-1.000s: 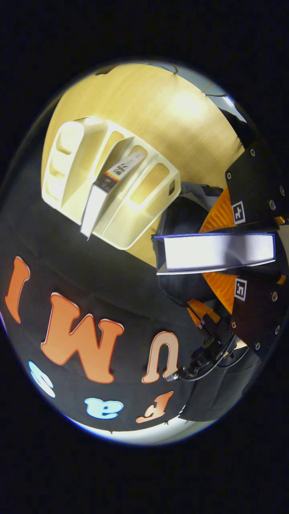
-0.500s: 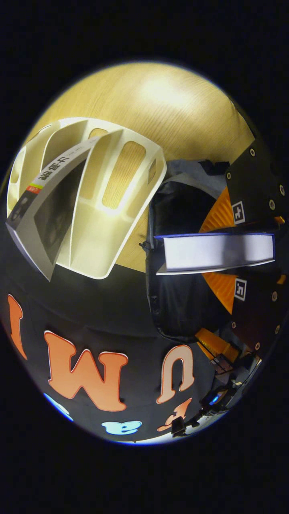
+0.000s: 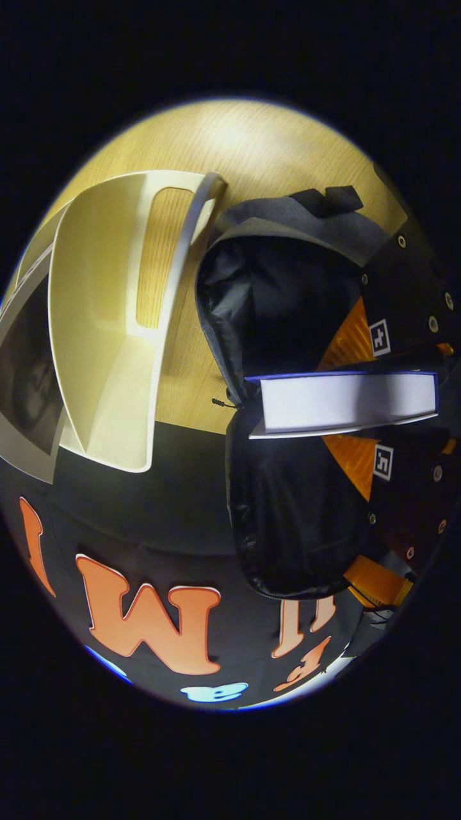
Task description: Open the schoolbag, grab two books from the bookshelf and put them into the schoolbag.
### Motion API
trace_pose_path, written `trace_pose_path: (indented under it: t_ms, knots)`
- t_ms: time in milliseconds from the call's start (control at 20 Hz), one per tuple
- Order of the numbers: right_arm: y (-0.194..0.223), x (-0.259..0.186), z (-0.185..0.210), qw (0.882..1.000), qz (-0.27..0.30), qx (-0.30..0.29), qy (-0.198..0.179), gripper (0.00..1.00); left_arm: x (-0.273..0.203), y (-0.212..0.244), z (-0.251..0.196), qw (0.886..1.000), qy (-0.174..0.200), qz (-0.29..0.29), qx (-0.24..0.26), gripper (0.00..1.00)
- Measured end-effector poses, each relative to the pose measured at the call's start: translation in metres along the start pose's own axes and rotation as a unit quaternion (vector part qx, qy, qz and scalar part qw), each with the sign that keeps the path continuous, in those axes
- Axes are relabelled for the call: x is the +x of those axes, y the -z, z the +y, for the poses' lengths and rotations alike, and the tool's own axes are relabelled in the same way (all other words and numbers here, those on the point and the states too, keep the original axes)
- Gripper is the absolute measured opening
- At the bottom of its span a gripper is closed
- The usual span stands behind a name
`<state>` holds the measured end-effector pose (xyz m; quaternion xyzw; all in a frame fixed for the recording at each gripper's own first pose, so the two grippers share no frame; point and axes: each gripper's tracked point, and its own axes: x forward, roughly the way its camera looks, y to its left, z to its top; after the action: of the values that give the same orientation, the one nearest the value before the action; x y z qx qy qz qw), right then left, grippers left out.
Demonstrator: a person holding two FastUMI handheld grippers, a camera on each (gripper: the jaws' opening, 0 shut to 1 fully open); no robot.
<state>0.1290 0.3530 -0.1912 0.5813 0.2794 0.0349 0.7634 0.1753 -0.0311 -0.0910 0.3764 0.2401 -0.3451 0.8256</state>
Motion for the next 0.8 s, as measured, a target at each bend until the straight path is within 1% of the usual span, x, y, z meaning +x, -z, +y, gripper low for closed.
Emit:
trace_pose_path:
  t_ms: [150,200,250,300,350,400,550,600,800]
  knots:
    - [0.003,0.015,-0.002,1.0,-0.003,0.016,0.012,0.38,-0.001,0.01,0.003,1.0,-0.004,0.008,-0.004,0.01]
    - [0.003,0.014,-0.003,0.999,-0.005,0.018,0.026,0.41,-0.001,0.012,0.006,1.0,-0.007,0.01,-0.007,0.01]
    - [0.001,0.012,-0.005,0.999,-0.007,0.016,0.033,0.46,-0.001,0.016,0.01,1.0,-0.011,0.013,-0.011,0.01]
    - [0.001,0.007,-0.009,0.999,-0.006,0.013,0.041,0.7,0.0,0.019,0.011,1.0,-0.011,0.014,-0.018,0.01]
    - [-0.001,0.001,-0.012,0.999,-0.005,0.01,0.049,0.9,0.001,0.02,0.01,0.999,-0.006,0.014,-0.033,0.01]
    - [-0.001,-0.004,-0.014,0.998,-0.003,0.005,0.056,0.98,0.001,0.021,0.011,0.999,-0.004,0.012,-0.039,0.01]
    - [-0.006,-0.027,-0.023,0.997,0.015,-0.009,0.072,0.98,0.0,0.027,0.014,0.999,-0.007,0.014,-0.048,0.01]
    - [-0.009,-0.034,-0.024,0.997,0.019,-0.013,0.072,0.98,0.0,0.028,0.014,0.998,-0.005,0.013,-0.054,0.01]
    - [-0.021,-0.068,-0.015,0.998,0.029,-0.029,0.053,0.98,0.0,0.03,0.008,0.998,0.003,0.013,-0.065,0.01]
